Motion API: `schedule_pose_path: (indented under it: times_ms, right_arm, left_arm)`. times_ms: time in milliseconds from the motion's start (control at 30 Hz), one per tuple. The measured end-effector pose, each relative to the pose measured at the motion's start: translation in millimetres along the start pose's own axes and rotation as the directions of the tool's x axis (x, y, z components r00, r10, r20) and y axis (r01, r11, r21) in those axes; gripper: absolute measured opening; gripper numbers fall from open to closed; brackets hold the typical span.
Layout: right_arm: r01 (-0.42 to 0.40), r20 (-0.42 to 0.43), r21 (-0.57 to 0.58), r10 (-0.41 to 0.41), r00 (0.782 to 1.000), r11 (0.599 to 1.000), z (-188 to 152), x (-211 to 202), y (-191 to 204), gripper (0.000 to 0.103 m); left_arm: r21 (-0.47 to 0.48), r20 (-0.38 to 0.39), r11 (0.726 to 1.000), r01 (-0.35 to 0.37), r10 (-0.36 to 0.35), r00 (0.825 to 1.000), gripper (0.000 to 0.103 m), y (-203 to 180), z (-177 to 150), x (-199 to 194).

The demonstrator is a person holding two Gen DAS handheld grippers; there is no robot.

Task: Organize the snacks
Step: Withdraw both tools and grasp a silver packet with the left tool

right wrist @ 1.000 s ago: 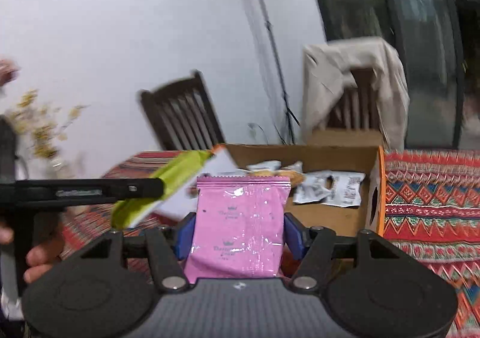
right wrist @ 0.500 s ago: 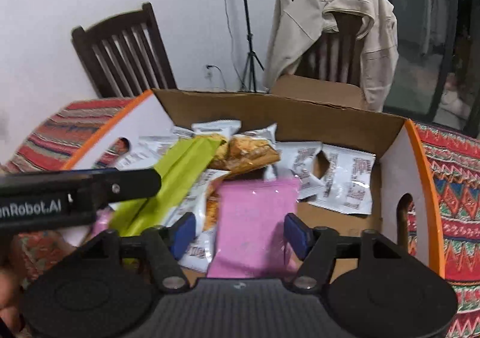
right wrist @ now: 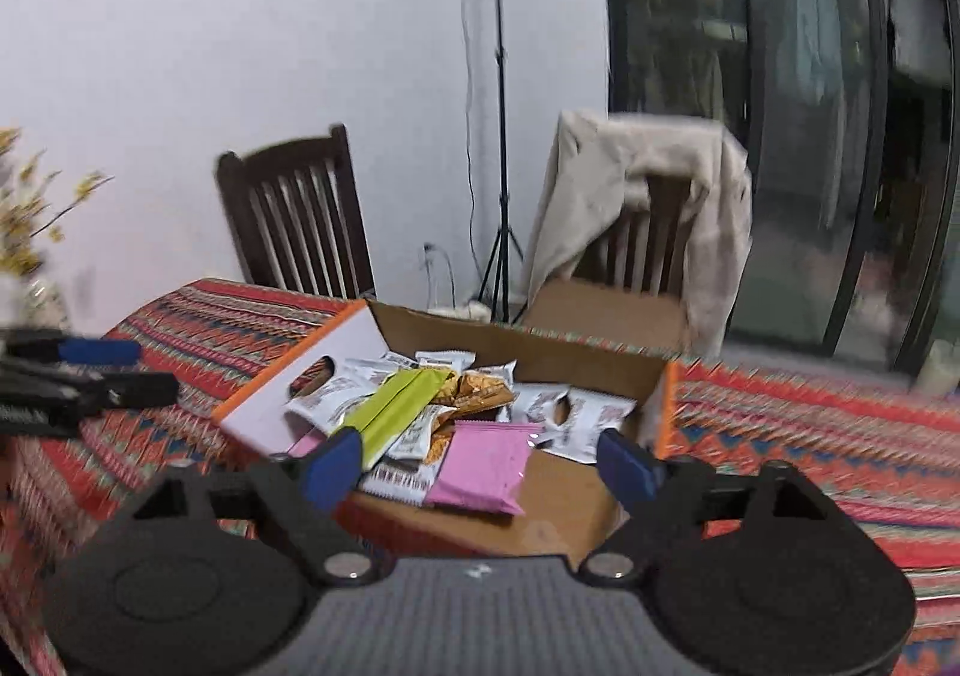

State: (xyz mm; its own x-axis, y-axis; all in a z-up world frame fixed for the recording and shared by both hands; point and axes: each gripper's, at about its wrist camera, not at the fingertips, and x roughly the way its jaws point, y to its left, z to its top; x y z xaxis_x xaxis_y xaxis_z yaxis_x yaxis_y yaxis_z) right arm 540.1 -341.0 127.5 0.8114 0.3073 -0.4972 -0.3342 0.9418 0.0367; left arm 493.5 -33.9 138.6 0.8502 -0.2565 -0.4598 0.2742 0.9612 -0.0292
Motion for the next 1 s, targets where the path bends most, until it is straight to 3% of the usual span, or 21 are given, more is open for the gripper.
schedule_pose_path:
  times_ms: [133, 267, 400, 600, 767, 1000]
  right_arm:
    - [0.013, 0.042, -0.063, -0.011, 0.999, 0.998, -35, -72, 18, 0.087]
    - [-0.026, 0.074, -0.065, 0.031, 0.997, 0.998, -81, -132, 39, 0.095]
    - [-0.042, 0.066, -0.03, 0.044, 0.997, 0.999, -128, -164, 55, 0.096]
    - [0.015, -0.019, 0.03, -0.014, 1.0, 0.999, -198, -180, 77, 0.096]
    - [0.005, -0.094, 0.06, 0.001, 0.996, 0.998, -235, -192, 83, 0.096]
    - [0.042, -0.1, 0.113, -0.031, 0.995, 0.993, -258, -221, 73, 0.096]
  left_arm:
    - [0.041, 0.046, 0.999, 0.019, -0.021, 0.999, 0.098, -17, -40, -66]
    - [0.039, 0.04, 0.999, -0.009, 0.008, 0.999, 0.098, -32, -89, -110]
    - [0.007, 0.017, 0.998, -0.058, 0.057, 0.998, 0.098, -43, -132, -134]
    - [-0.016, -0.098, 0.998, -0.053, 0.051, 0.994, 0.098, -60, -182, -146]
    - [0.028, -0.139, 0.998, -0.056, 0.059, 0.989, 0.098, -77, -196, -143]
    - [0.064, -0.111, 0.998, -0.002, 0.009, 0.994, 0.098, -103, -187, -133]
